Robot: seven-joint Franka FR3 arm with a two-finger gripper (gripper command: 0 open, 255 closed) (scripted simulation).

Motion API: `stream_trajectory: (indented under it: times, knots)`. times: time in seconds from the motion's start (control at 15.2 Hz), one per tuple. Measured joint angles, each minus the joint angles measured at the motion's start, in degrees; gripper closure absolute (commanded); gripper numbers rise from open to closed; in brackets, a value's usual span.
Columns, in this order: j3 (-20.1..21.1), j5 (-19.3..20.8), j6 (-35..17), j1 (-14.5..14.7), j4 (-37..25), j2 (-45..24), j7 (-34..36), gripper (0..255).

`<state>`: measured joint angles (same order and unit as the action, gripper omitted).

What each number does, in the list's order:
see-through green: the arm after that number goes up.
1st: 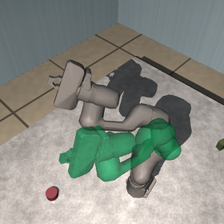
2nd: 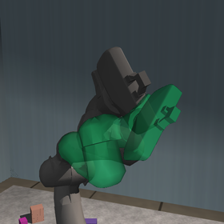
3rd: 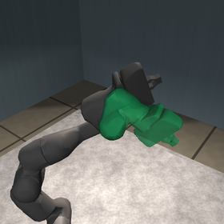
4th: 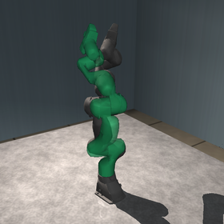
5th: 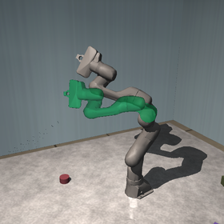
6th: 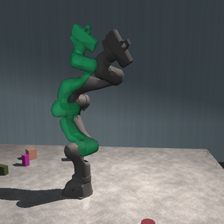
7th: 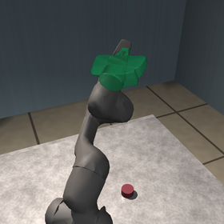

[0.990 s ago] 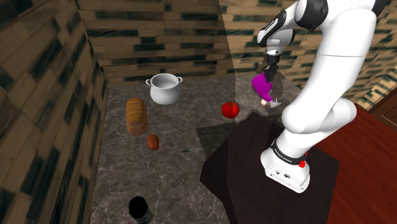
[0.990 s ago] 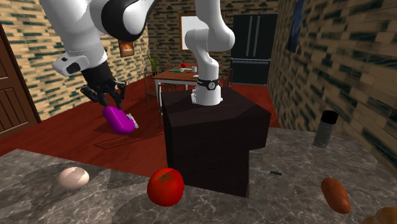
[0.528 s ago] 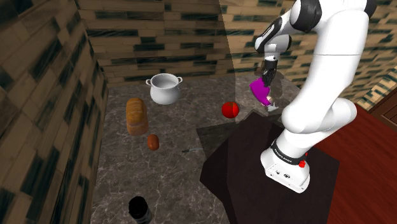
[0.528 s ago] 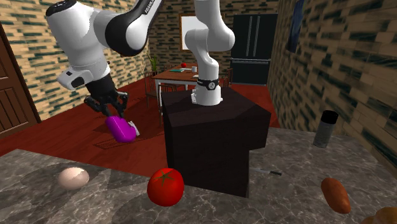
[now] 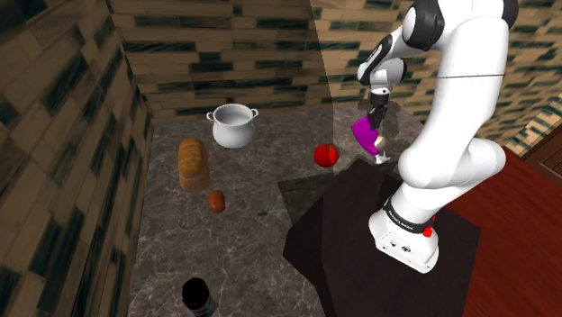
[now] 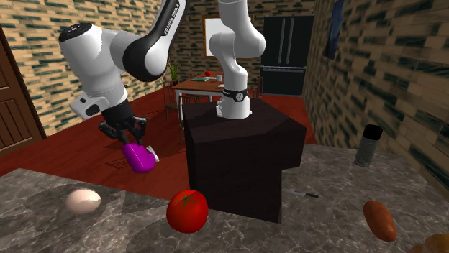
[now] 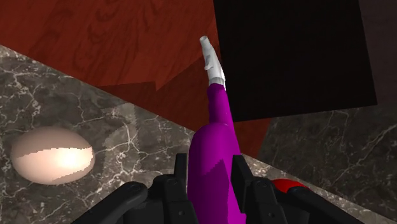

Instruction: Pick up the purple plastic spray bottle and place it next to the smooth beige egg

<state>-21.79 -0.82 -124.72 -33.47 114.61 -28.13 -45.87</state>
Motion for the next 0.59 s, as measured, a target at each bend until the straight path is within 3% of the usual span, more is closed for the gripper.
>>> stream_trajectory:
  times: [0.59]
  knots:
    - [1.44, -1.83, -4.77, -1.03, -0.66, -5.63, -0.33, 255]
